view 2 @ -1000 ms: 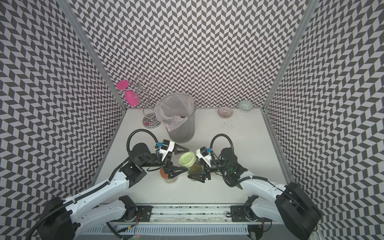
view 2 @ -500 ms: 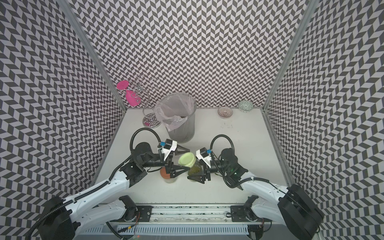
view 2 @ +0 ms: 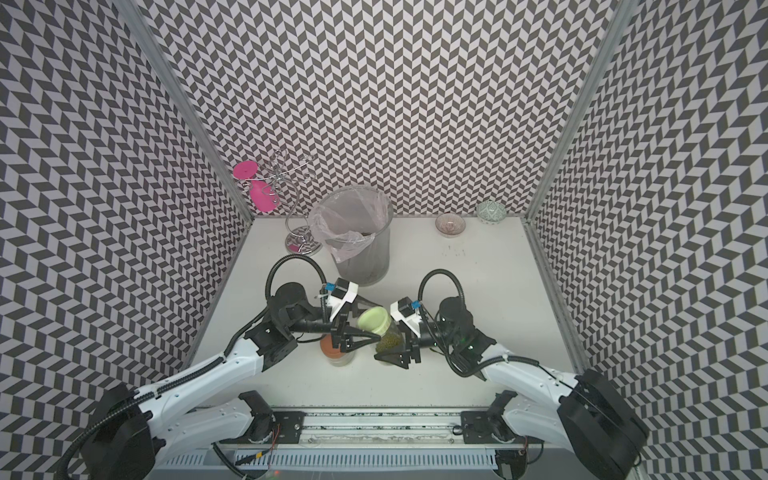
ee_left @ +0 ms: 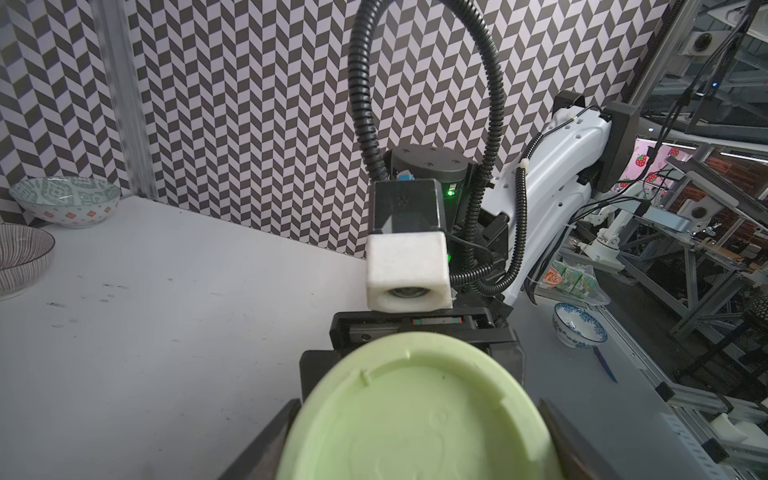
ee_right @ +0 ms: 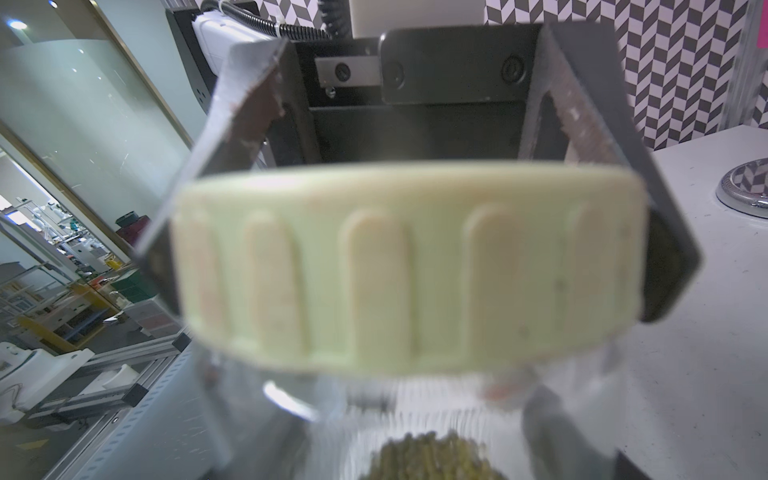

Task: Empty moldy mung beans from jars
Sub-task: Unscrew the lid from the jar.

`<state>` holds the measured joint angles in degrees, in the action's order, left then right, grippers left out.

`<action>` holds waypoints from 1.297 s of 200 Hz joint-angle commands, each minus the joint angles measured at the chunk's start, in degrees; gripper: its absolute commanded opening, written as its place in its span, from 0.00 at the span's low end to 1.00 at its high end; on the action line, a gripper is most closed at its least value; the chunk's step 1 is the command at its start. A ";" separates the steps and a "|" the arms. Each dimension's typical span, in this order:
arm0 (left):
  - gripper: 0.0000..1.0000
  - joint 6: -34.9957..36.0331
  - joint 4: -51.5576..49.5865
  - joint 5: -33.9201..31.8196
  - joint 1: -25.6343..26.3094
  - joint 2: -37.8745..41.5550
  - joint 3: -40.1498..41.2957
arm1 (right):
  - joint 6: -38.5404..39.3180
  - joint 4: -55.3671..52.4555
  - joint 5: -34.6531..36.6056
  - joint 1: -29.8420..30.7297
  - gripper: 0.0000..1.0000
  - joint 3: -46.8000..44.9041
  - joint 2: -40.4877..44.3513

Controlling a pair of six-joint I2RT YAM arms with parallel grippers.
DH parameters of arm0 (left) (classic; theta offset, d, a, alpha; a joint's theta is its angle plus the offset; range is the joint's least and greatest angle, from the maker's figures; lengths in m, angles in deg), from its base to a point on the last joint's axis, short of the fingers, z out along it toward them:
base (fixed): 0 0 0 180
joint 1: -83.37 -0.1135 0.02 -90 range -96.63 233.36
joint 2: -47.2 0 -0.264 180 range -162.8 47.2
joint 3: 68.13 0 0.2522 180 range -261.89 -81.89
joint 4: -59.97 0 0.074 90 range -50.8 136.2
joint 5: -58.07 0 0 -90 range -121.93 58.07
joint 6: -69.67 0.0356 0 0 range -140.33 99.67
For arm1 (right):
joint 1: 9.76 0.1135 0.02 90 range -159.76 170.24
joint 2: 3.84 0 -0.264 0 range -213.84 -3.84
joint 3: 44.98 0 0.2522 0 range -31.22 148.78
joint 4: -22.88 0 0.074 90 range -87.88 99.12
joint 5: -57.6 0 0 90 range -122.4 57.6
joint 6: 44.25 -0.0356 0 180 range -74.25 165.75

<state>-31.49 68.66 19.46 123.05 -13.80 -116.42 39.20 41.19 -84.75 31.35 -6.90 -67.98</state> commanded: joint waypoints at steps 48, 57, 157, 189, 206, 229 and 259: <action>0.38 -4.55 -11.47 -14.89 -1.80 -4.81 -6.16 | 8.34 11.37 22.12 5.84 0.60 -2.47 6.81; 0.37 -5.66 -11.47 -15.85 -1.84 -5.14 -6.49 | 9.34 12.15 25.77 7.20 0.59 -3.06 7.07; 0.25 -15.56 -19.13 -25.39 -1.71 -8.17 -11.03 | 18.11 27.59 49.79 18.25 0.55 -8.77 4.28; 0.25 -15.97 -20.91 -27.07 -1.71 -7.23 -11.86 | 18.07 29.87 51.82 19.37 0.55 -8.76 2.02; 0.25 -16.69 -22.30 -27.85 -1.71 -6.86 -12.55 | 17.85 31.22 52.99 19.55 0.55 -9.14 1.82; 0.25 -17.67 -25.22 -30.14 -1.71 -6.53 -13.86 | 17.53 33.46 54.85 19.56 0.55 -10.49 2.17; 0.25 -19.12 -28.39 -33.46 -1.73 -5.47 -15.11 | 16.93 33.04 59.70 19.60 0.55 -10.52 2.87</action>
<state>-45.57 46.52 2.11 124.01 -19.57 -129.77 50.30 58.39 -26.40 49.09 -18.05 -67.44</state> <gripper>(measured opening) 0.773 0.818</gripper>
